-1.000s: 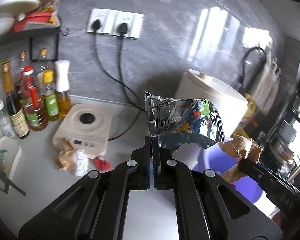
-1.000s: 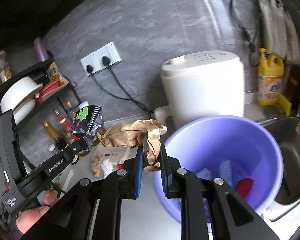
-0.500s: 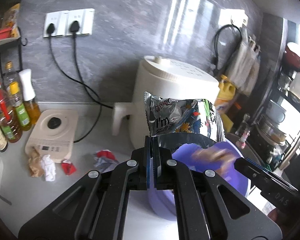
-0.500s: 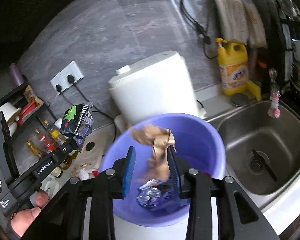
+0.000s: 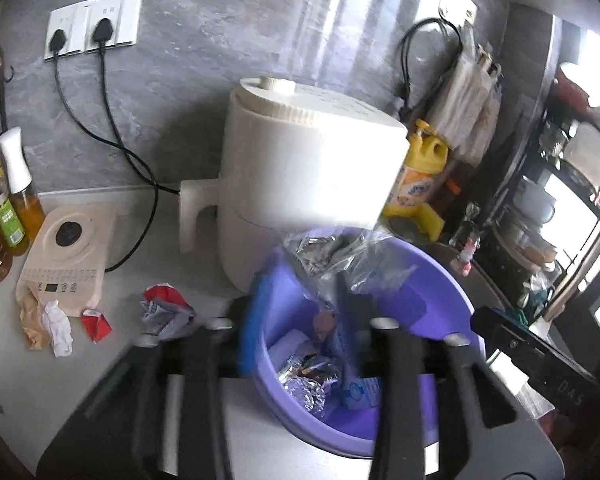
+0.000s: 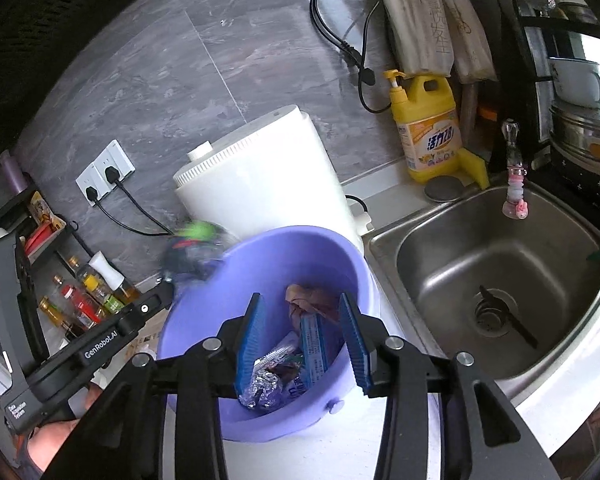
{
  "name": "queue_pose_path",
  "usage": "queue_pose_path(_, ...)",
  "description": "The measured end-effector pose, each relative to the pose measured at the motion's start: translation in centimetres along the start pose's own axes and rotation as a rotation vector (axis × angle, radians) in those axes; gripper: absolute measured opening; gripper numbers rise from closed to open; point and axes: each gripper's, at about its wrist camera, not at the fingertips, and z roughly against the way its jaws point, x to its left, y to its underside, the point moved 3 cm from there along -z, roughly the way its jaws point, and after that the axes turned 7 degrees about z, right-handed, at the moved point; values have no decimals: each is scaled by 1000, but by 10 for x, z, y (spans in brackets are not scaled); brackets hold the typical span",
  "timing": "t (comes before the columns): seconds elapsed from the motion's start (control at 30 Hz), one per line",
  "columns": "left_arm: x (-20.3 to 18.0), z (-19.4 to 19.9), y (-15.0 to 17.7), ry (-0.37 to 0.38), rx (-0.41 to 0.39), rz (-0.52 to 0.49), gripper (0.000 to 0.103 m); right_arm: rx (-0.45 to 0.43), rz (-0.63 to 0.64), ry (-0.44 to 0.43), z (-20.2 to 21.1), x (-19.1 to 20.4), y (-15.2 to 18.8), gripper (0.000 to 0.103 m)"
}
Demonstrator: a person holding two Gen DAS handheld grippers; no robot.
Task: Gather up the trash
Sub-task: 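Open both tools to drop the bag and paper into the bucket, then move both tools back toward the remaining tissues and wrappers on the counter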
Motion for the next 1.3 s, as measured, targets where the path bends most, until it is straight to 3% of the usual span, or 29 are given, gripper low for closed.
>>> queue_pose_path(0.33,38,23,-9,-58,-64,56,77,9,44,-46,-9,29,-3,48)
queue_pose_path(0.4,49,28,-10,-82,-71,71,80,15,58,-57,-12,38,-3,48)
queue_pose_path(0.53,69,37,-11,-119,-82,98,81,32,83,-92,-20,58,-2,48)
queue_pose_path(0.73,101,51,-10,-190,-98,130,84,48,124,-139,-29,89,3,56)
queue_pose_path(1.3,193,85,-4,-364,-108,229,86,114,254,-266,-62,182,23,57)
